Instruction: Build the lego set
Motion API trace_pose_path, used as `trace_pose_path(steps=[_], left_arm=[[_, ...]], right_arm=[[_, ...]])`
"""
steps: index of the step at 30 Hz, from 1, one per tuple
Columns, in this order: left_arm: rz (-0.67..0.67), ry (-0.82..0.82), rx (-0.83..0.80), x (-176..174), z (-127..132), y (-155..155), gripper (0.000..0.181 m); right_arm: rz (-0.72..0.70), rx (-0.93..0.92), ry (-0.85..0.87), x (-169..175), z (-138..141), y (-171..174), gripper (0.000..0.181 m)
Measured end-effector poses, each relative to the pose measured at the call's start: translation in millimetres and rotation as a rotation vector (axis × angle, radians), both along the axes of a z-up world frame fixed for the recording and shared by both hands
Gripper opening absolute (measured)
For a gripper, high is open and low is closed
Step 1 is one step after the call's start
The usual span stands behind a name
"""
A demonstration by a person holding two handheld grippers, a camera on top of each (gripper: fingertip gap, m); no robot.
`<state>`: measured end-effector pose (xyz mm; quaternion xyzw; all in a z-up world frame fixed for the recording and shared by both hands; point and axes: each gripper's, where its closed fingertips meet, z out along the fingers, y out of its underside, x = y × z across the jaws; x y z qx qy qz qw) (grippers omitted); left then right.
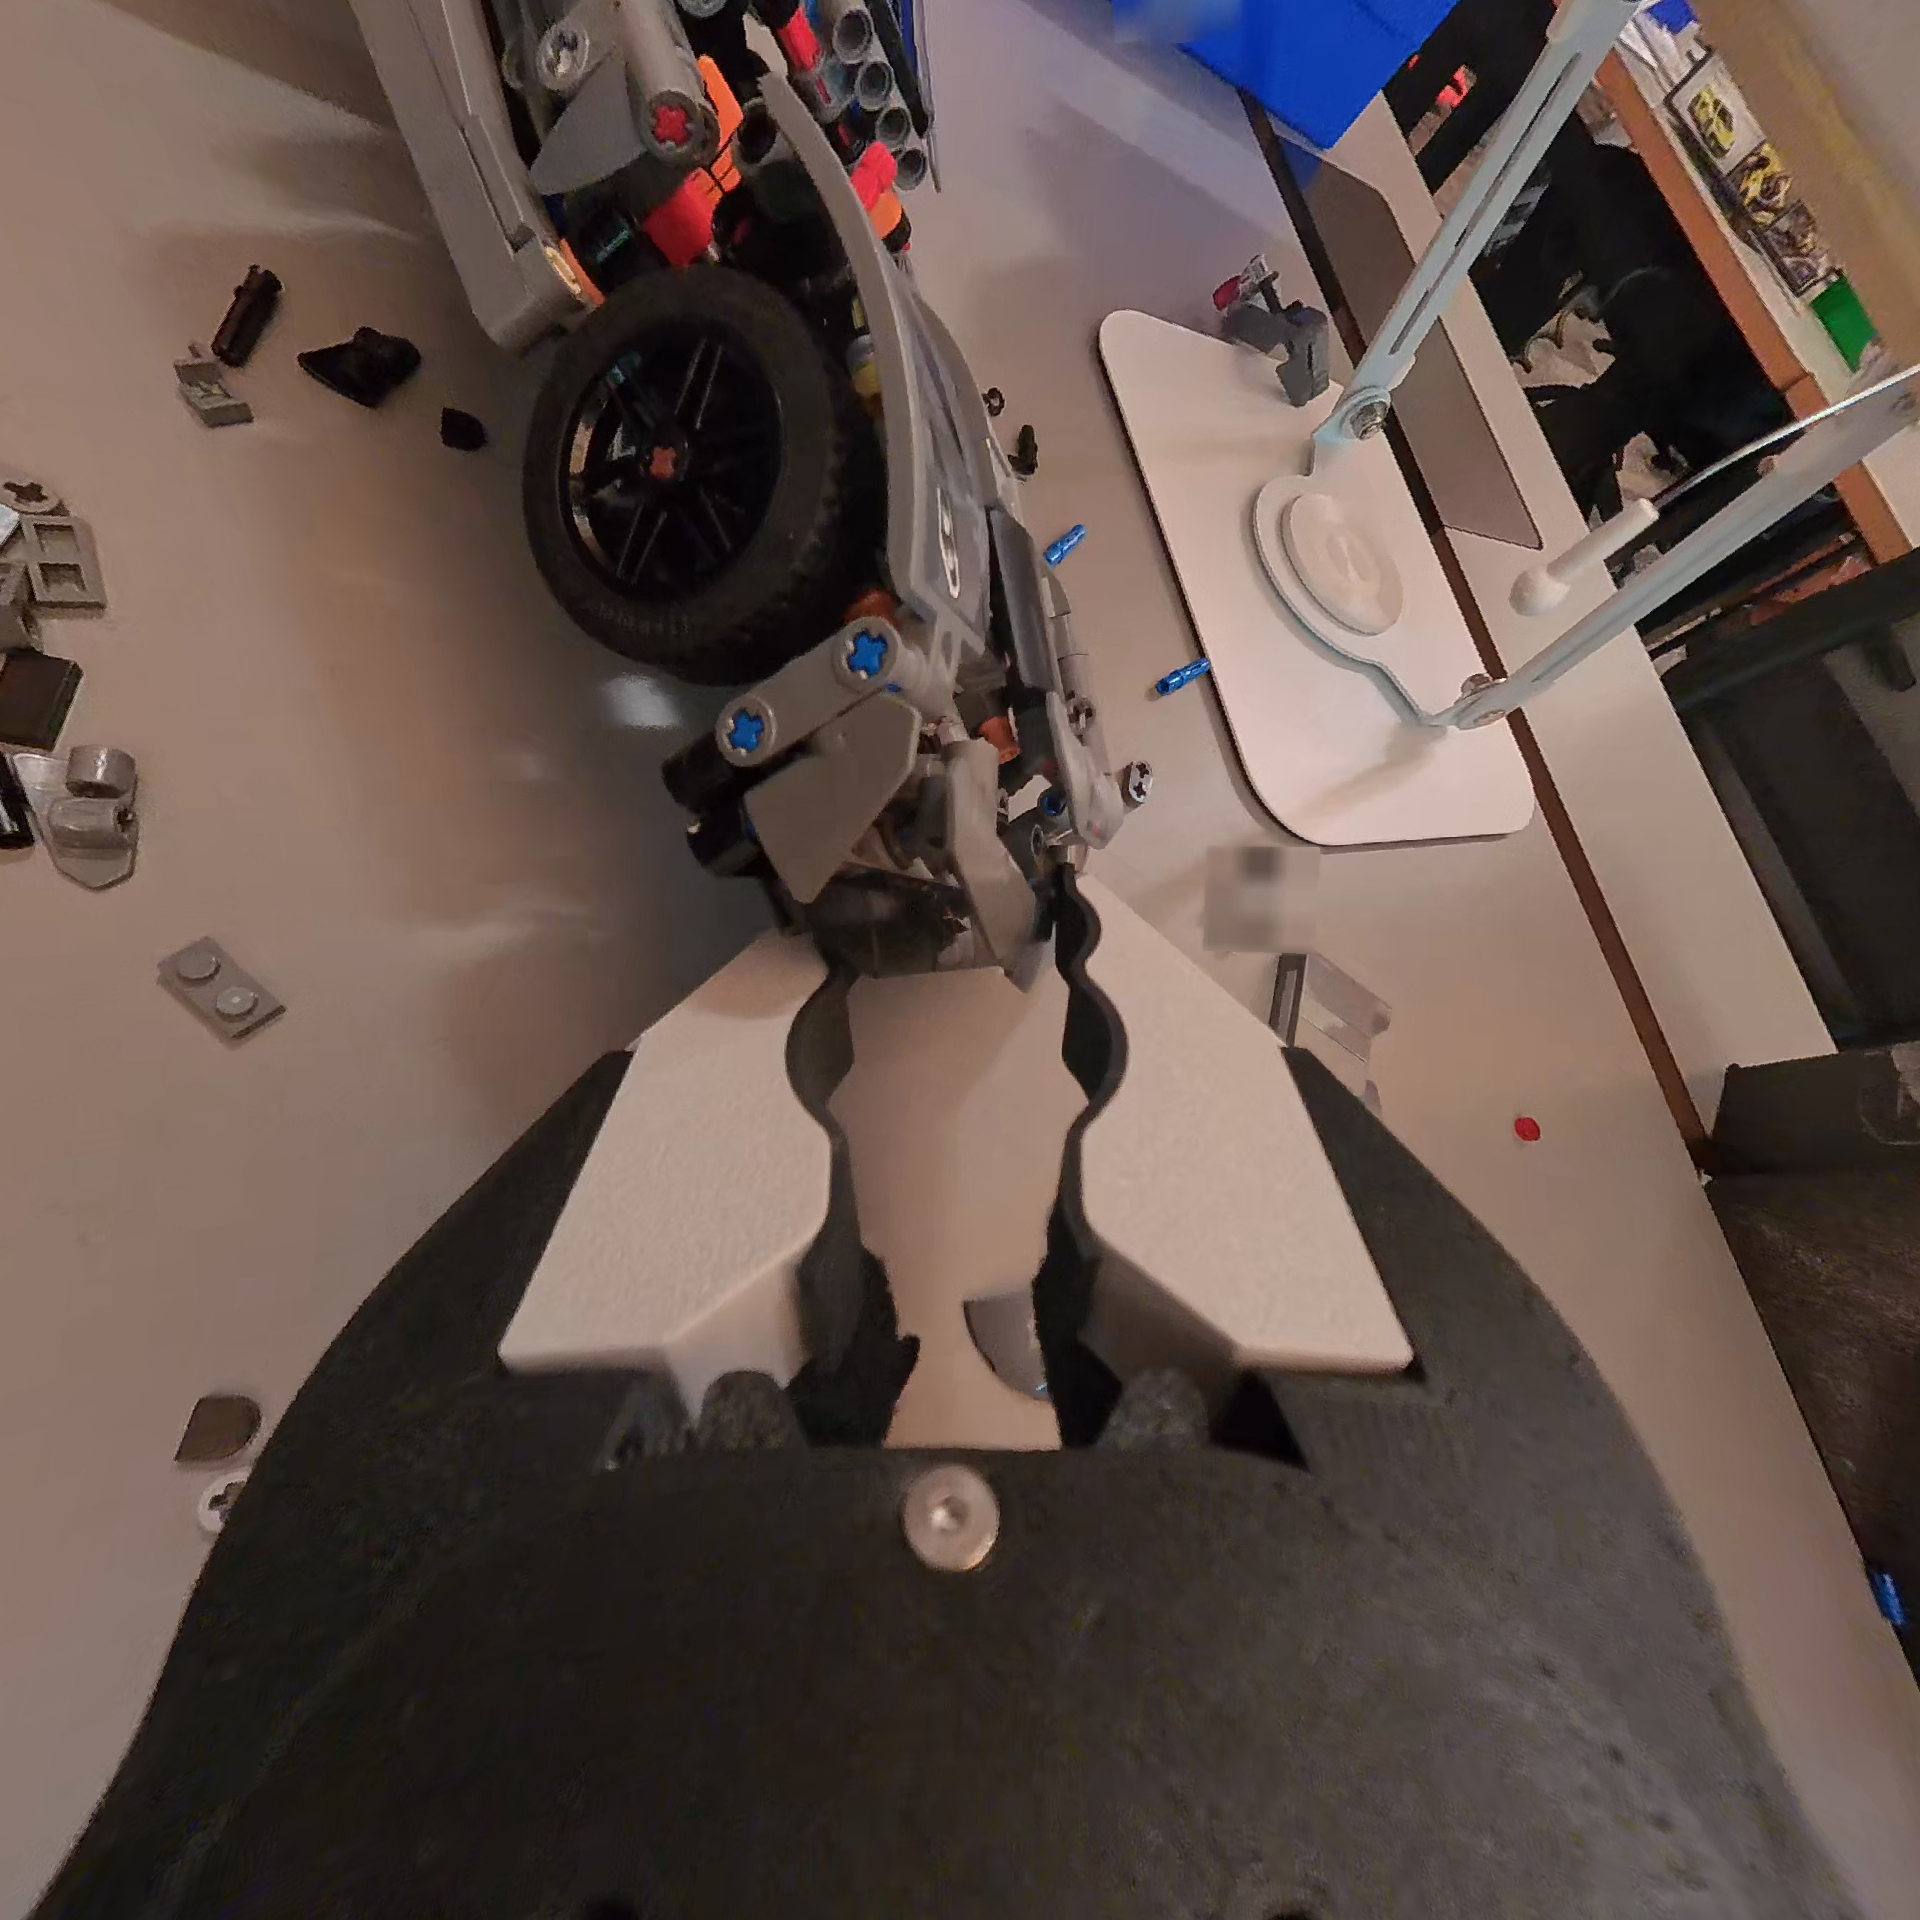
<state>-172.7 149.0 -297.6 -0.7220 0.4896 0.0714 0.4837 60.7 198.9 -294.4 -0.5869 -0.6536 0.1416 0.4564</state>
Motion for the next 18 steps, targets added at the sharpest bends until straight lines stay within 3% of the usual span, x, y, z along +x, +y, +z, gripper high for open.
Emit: trace_pose_path(steps=[12,18], left_arm=[[-0.055,0.077,0.054,8.3,-0.9,-3.6,0.061],[-0.050,0.098,0.070,8.7,1.2,1.9,0.053]], right_arm=[[0.006,0.015,-0.018,0.6,-1.5,-1.6,0.036],[0.003,0.014,-0.016,1.2,-1.2,-0.8,0.035]])
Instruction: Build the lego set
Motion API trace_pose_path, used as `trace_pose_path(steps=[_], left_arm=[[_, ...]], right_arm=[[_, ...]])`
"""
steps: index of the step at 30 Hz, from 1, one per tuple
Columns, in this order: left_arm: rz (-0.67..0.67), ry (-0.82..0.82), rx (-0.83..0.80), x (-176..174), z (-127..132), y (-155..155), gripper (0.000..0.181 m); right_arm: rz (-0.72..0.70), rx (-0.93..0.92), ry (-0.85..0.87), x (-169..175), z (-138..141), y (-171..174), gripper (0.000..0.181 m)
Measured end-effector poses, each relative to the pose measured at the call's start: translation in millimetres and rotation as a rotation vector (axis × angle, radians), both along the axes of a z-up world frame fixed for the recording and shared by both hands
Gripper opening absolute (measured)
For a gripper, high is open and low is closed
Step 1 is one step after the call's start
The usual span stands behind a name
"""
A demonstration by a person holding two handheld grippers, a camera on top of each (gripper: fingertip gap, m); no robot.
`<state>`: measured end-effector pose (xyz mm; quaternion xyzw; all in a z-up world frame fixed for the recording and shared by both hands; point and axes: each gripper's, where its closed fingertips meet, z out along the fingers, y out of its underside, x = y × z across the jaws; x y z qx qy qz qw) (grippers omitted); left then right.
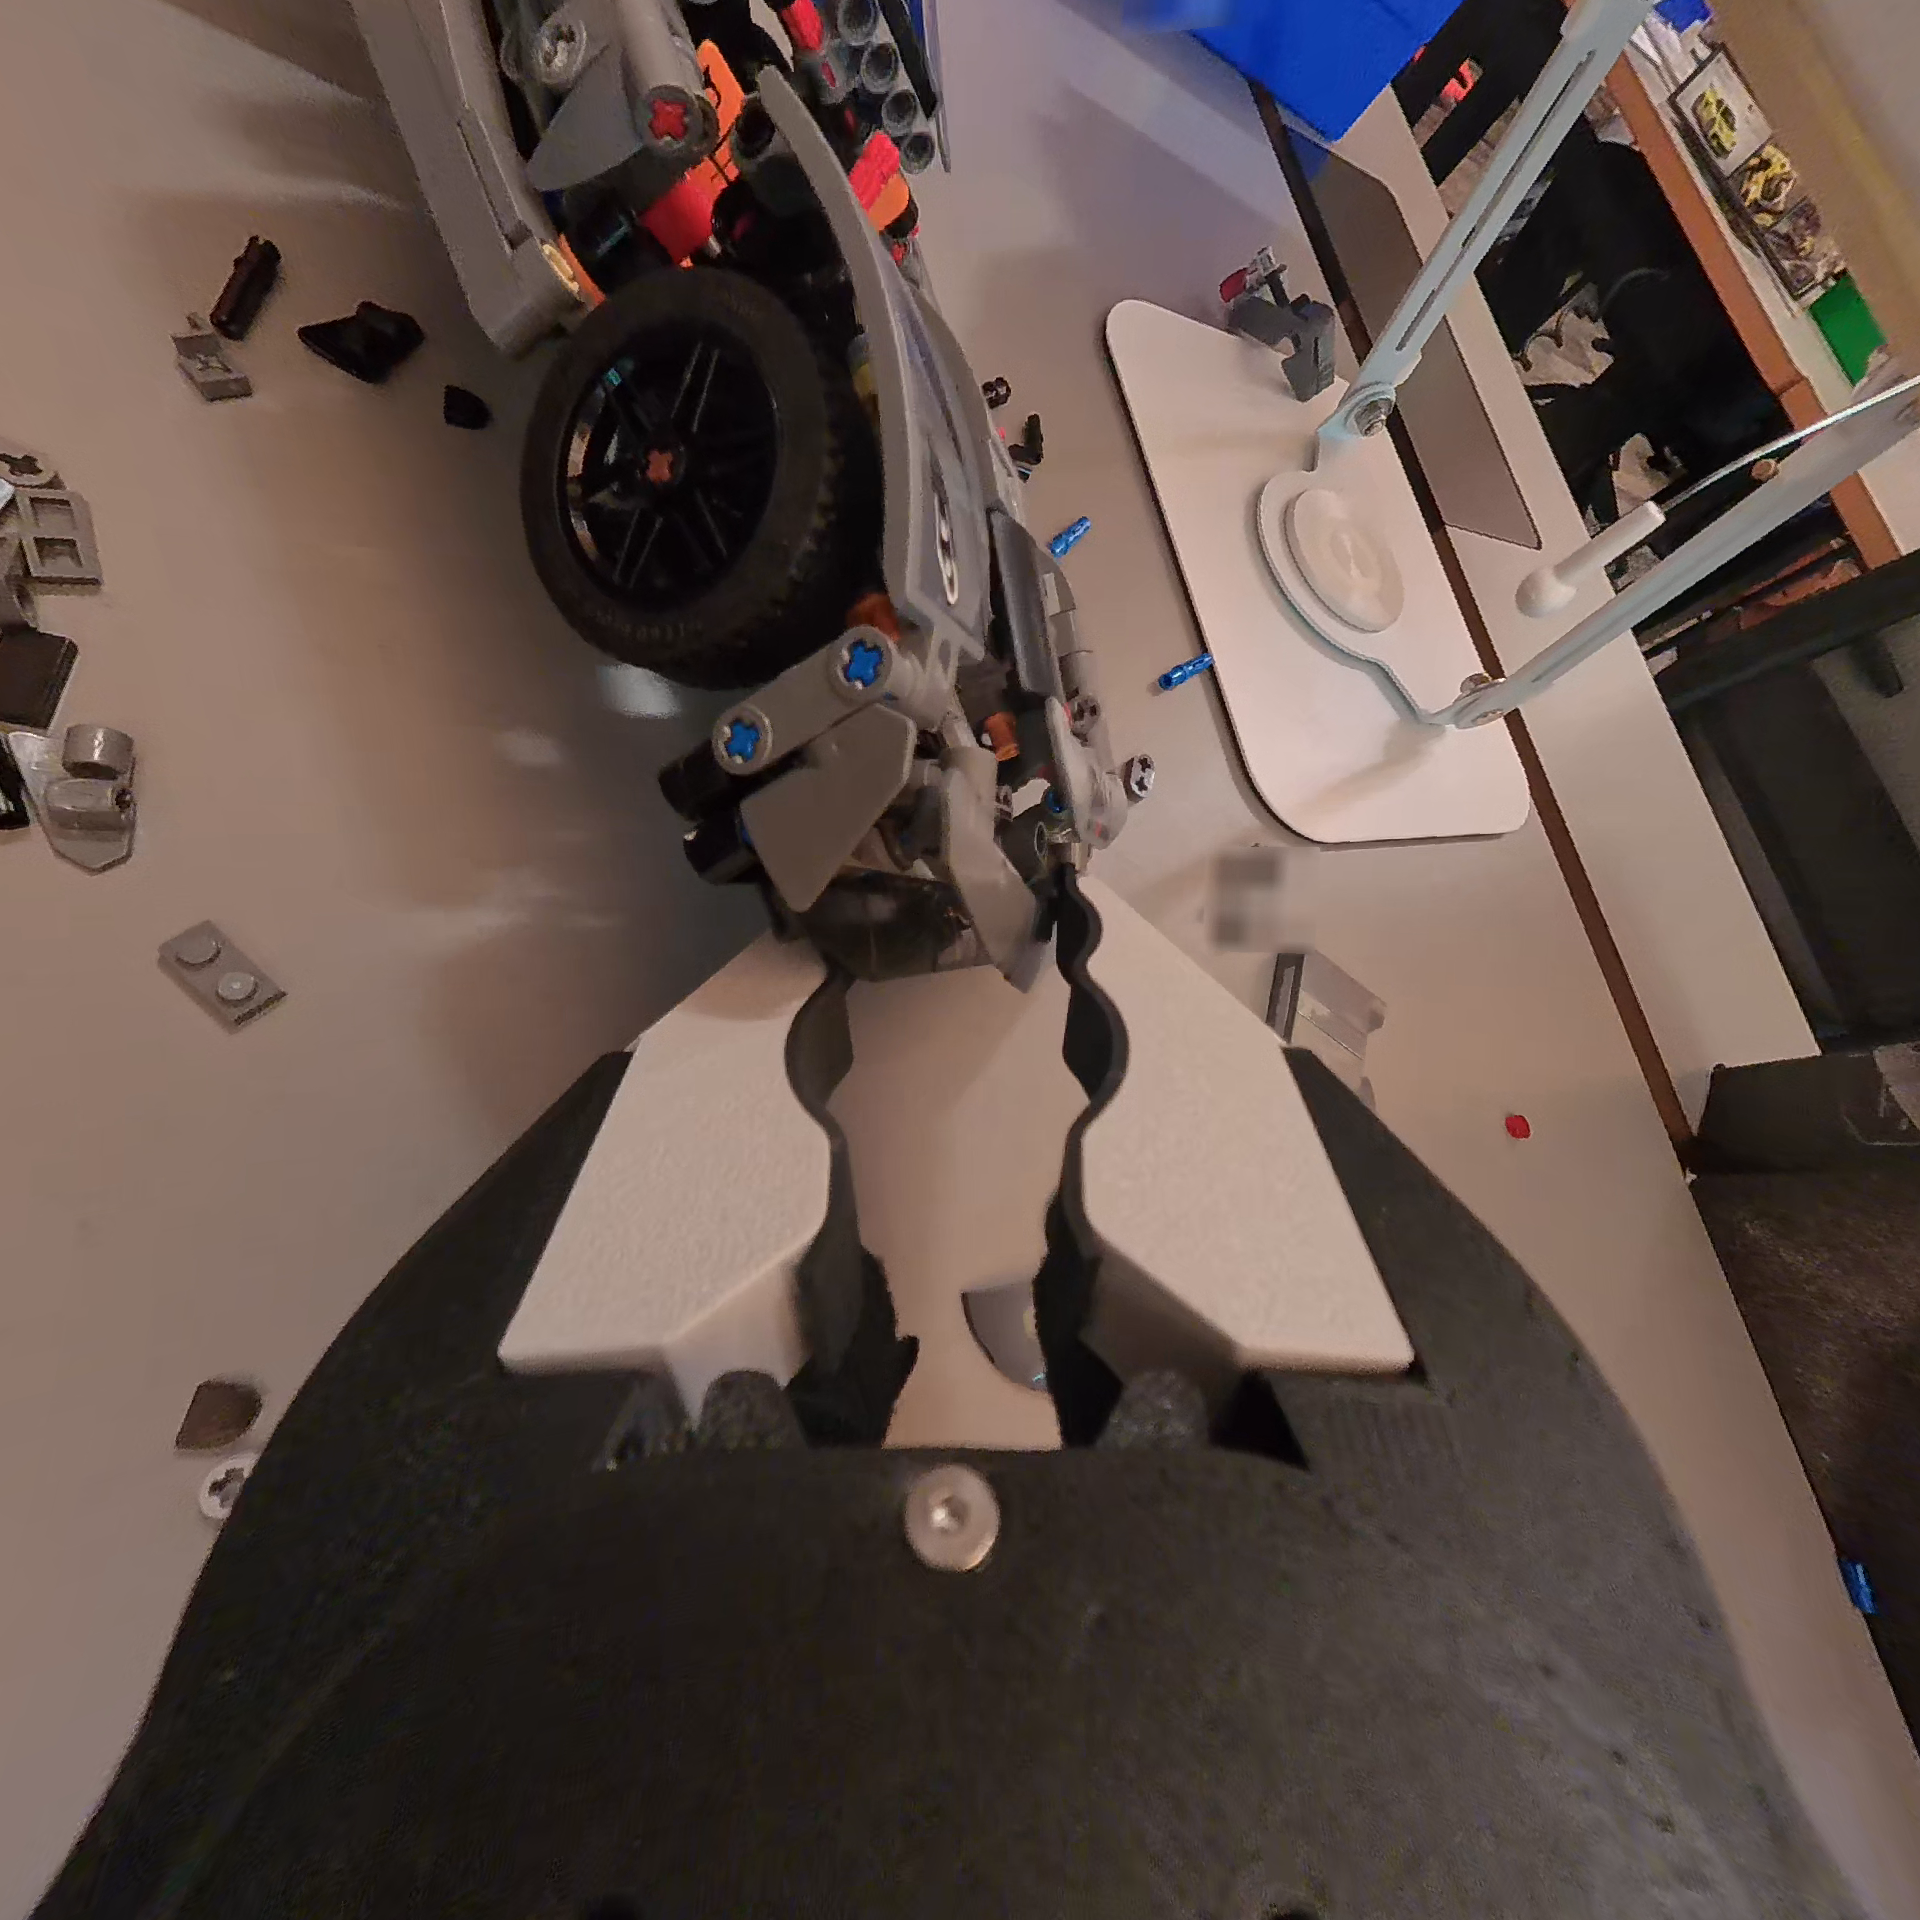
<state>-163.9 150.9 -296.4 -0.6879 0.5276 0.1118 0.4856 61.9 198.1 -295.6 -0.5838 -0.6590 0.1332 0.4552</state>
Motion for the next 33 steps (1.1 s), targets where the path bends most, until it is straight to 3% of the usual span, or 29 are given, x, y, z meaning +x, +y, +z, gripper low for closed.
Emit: trace_pose_path(steps=[14,21,33], left_arm=[[-0.023,0.047,0.012,5.1,0.7,6.2,0.050],[-0.028,0.065,0.023,6.2,-0.7,4.6,0.051],[-0.006,0.083,0.039,-6.0,0.0,3.4,0.050]], right_arm=[[-0.024,-0.009,-0.010,5.6,0.5,3.0,0.036],[-0.055,-0.045,-0.051,9.2,-4.6,-1.2,0.047],[-0.145,-0.036,-0.070,-0.9,-2.2,-0.3,0.038]])
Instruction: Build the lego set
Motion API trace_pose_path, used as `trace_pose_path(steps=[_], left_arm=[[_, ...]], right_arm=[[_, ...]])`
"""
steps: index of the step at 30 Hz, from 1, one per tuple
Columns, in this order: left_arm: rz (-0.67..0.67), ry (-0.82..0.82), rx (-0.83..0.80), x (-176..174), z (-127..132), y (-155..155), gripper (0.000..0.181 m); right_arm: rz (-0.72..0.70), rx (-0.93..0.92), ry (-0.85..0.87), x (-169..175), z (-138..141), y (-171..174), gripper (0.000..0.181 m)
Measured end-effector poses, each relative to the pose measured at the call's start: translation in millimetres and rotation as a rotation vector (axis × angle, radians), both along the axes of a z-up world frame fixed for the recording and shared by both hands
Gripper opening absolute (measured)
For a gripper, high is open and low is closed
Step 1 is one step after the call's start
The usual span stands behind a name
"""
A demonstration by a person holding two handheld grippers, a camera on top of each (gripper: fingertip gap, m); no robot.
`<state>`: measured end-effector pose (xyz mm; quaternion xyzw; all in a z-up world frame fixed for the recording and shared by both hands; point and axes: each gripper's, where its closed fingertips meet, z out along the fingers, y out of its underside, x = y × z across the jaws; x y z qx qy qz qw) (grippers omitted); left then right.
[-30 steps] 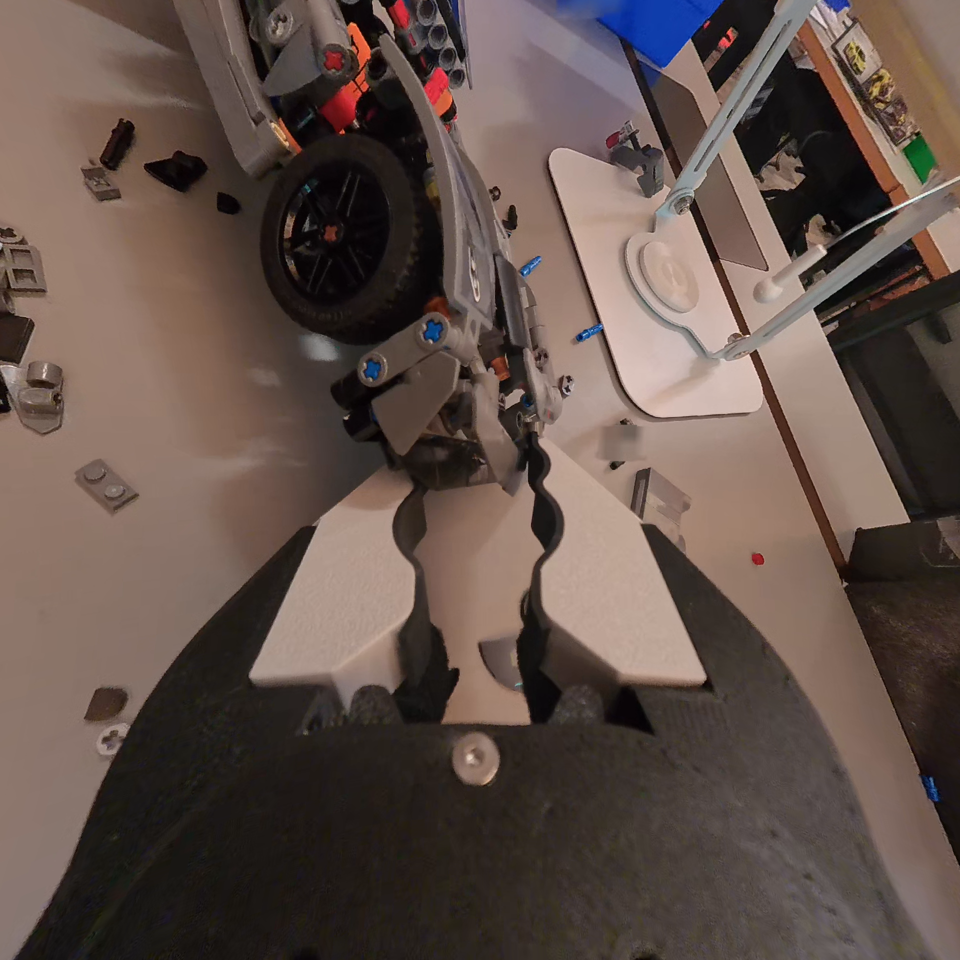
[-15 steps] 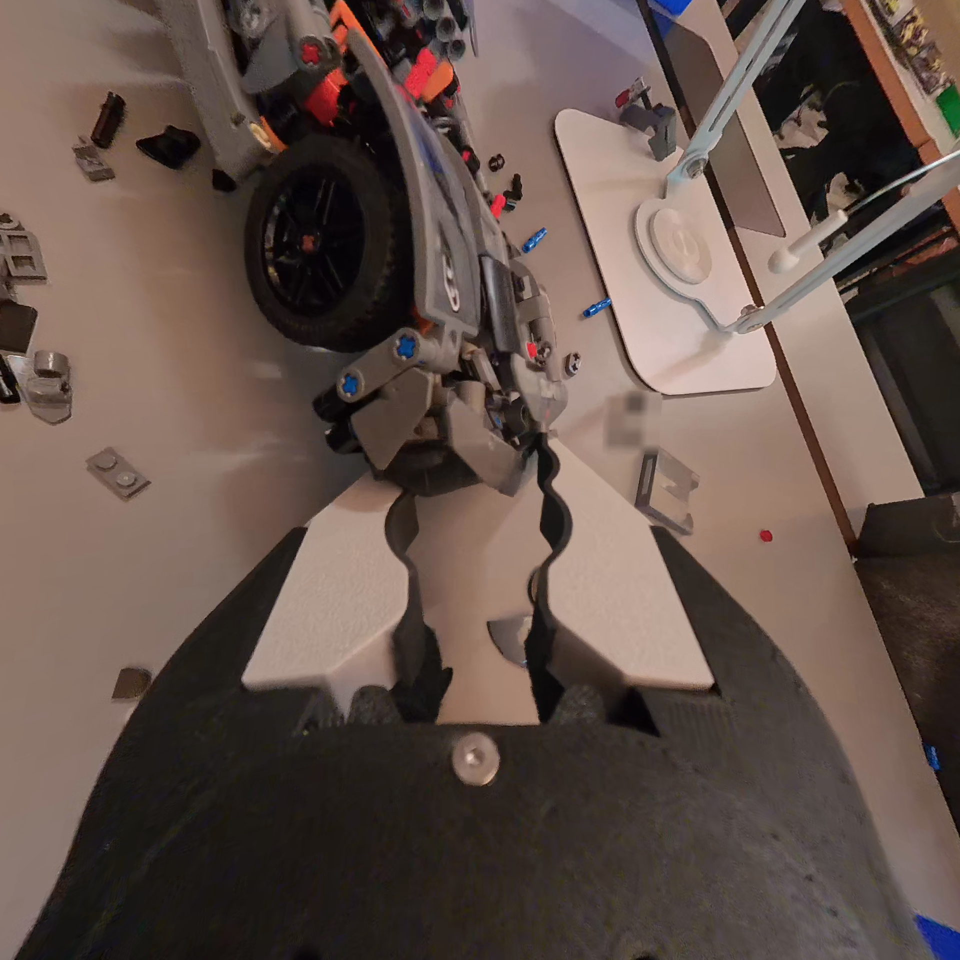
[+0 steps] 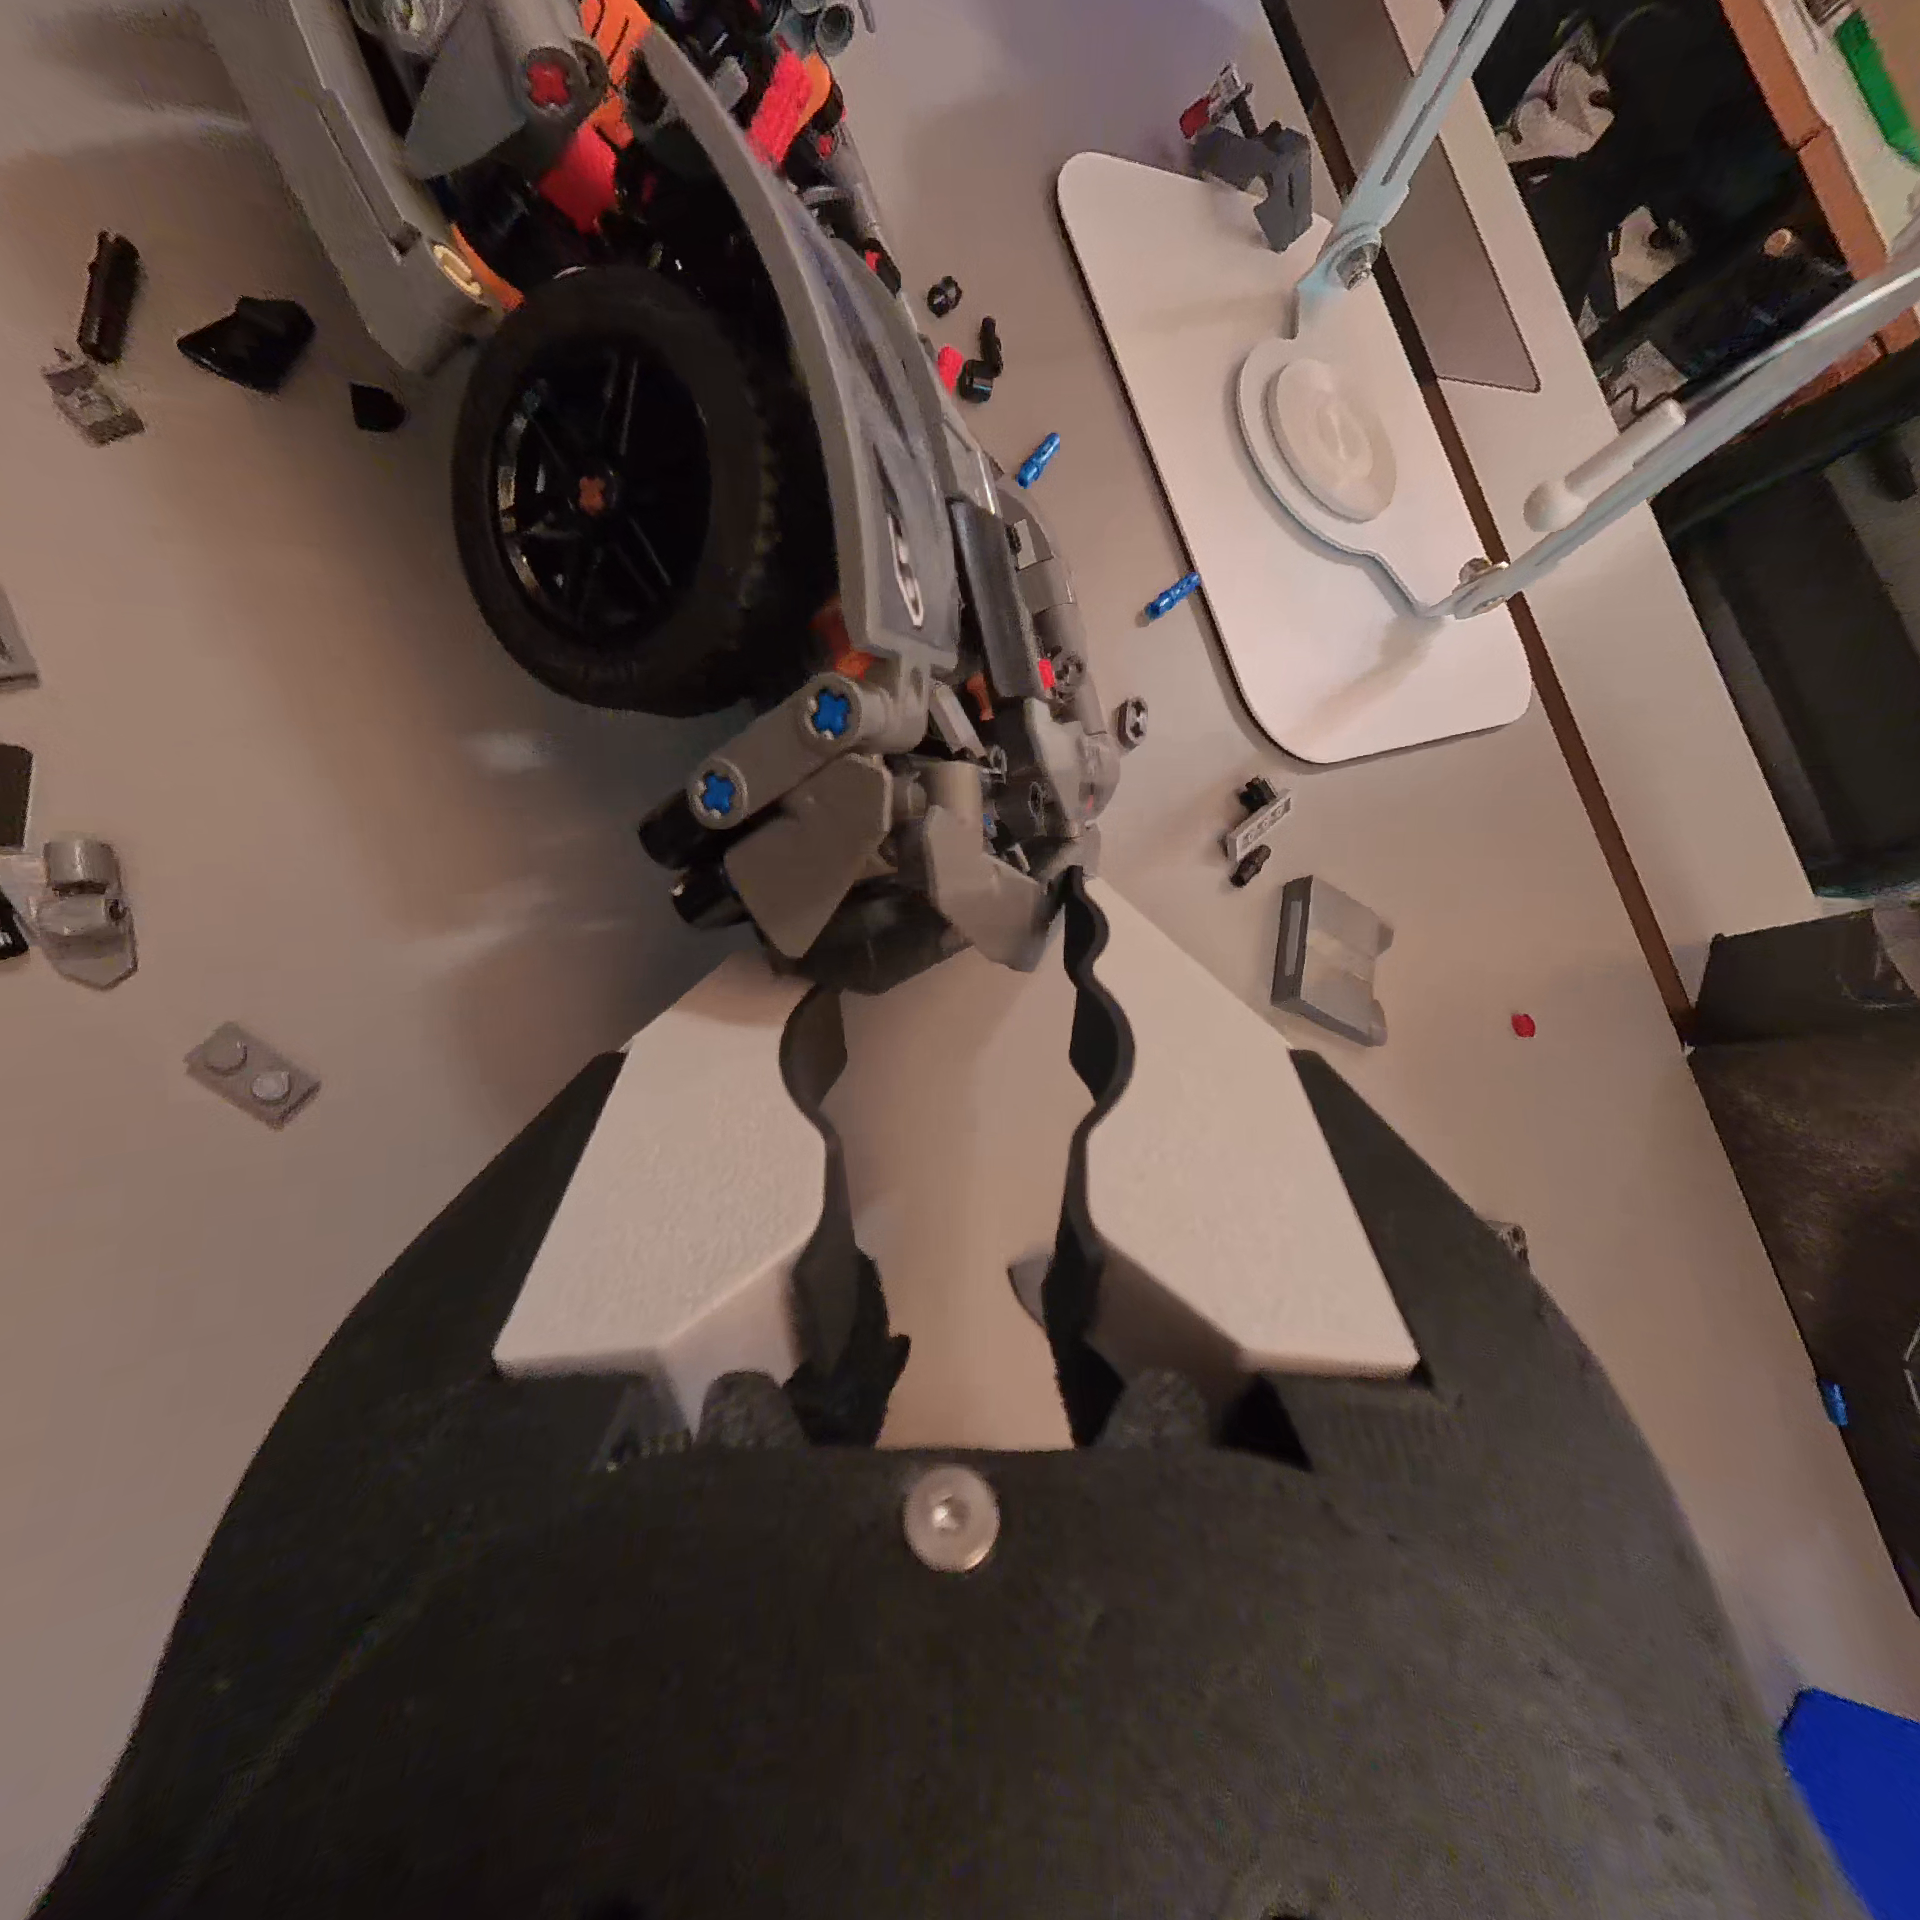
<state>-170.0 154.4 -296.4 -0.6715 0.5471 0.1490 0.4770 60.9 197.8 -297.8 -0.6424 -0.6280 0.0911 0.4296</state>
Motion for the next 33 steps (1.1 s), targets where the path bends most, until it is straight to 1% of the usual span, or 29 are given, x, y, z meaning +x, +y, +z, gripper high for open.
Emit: trace_pose_path(steps=[9,20,25,27,33], left_arm=[[0.048,0.051,0.020,-25.7,-0.7,-6.7,0.049],[0.158,0.050,0.029,-76.0,-0.7,-22.2,0.051],[0.188,0.071,0.049,-84.5,-0.2,-27.8,0.050],[0.191,0.098,0.068,-83.7,0.2,-28.8,0.049],[0.221,0.174,0.105,-77.3,1.0,-28.6,0.048]], right_arm=[[0.025,0.000,-0.035,-27.0,0.2,-1.8,0.037],[0.079,0.021,-0.067,-80.4,0.9,-3.8,0.035],[0.095,0.067,-0.073,-92.2,2.1,6.8,0.032],[0.092,0.099,-0.074,-93.0,2.0,15.0,0.031],[0.069,0.102,-0.082,-91.8,0.5,42.7,0.028]])
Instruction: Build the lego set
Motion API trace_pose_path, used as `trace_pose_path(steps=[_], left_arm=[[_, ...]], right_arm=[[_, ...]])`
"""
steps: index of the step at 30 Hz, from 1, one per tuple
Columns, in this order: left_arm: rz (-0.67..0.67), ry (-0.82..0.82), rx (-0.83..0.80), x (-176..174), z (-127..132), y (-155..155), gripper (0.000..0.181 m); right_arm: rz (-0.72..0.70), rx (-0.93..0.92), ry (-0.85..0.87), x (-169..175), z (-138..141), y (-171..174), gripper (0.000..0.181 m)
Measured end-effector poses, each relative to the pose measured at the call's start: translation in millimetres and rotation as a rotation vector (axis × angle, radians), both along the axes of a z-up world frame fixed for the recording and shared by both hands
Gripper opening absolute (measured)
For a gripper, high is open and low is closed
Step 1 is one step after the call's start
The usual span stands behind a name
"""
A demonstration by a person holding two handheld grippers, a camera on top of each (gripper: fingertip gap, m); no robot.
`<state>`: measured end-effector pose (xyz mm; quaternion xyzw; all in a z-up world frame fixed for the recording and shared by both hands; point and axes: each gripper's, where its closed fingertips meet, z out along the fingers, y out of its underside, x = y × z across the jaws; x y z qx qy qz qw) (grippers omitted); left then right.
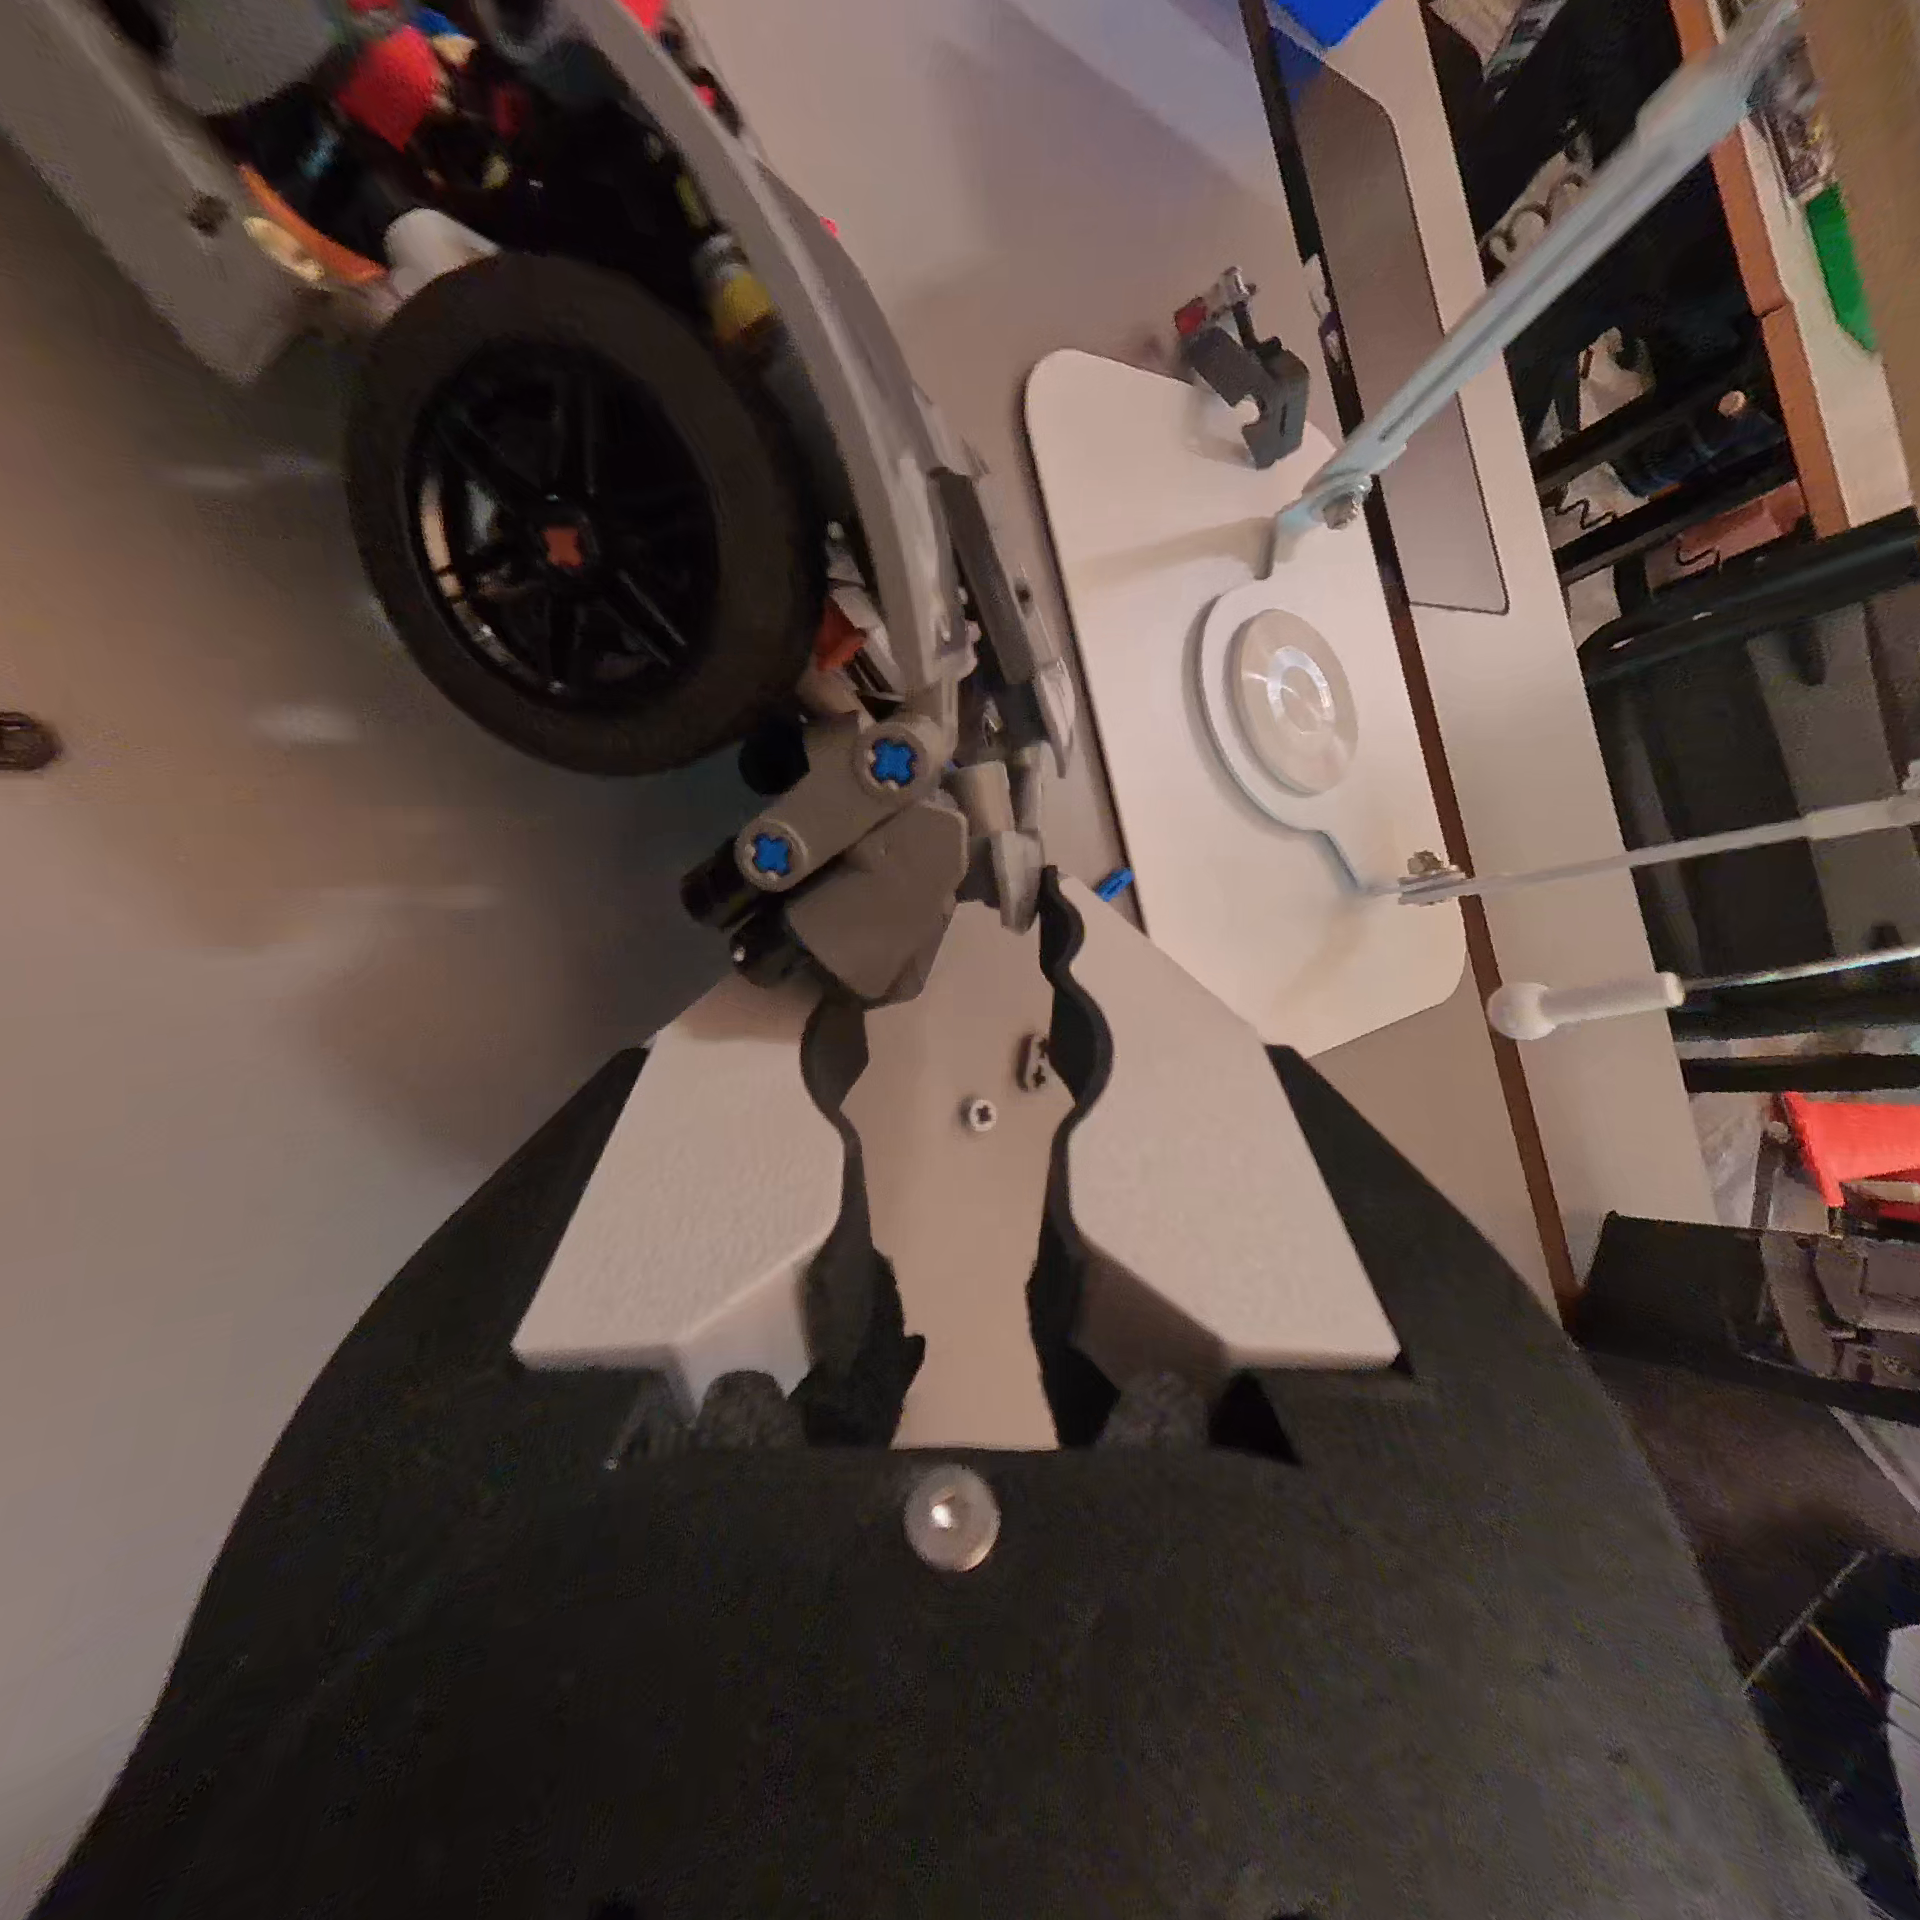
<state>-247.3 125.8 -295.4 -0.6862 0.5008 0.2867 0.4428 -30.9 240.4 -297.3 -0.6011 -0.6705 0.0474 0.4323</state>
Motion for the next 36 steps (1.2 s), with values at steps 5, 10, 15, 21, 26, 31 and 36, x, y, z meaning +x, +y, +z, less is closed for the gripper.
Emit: trace_pose_path(steps=[5,10,15,21,26,31,36], left_arm=[[0.034,0.032,0.019,6.9,0.5,3.5,0.048],[0.017,0.121,0.053,21.2,-0.2,6.1,0.049],[-0.004,0.166,0.071,30.8,-2.4,6.2,0.051],[-0.019,0.203,0.087,36.3,-4.6,5.6,0.052],[-0.040,0.246,0.106,41.0,-8.3,6.3,0.057],[-0.041,0.276,0.118,43.8,-8.1,6.8,0.057],[-0.041,0.289,0.130,42.8,-7.4,5.5,0.057]], right_arm=[[-0.037,-0.005,-0.002,1.8,-3.6,19.8,0.027],[-0.078,-0.038,-0.088,19.0,-22.7,25.9,0.033],[-0.101,-0.087,-0.091,32.6,-28.3,21.6,0.033],[-0.122,-0.124,-0.110,47.7,-28.5,15.8,0.037],[-0.165,-0.075,-0.151,71.6,-21.0,21.3,0.037],[-0.137,0.003,-0.190,76.4,-16.2,15.5,0.031],[-0.133,-0.023,-0.176,79.4,-14.1,13.3,0.034]])
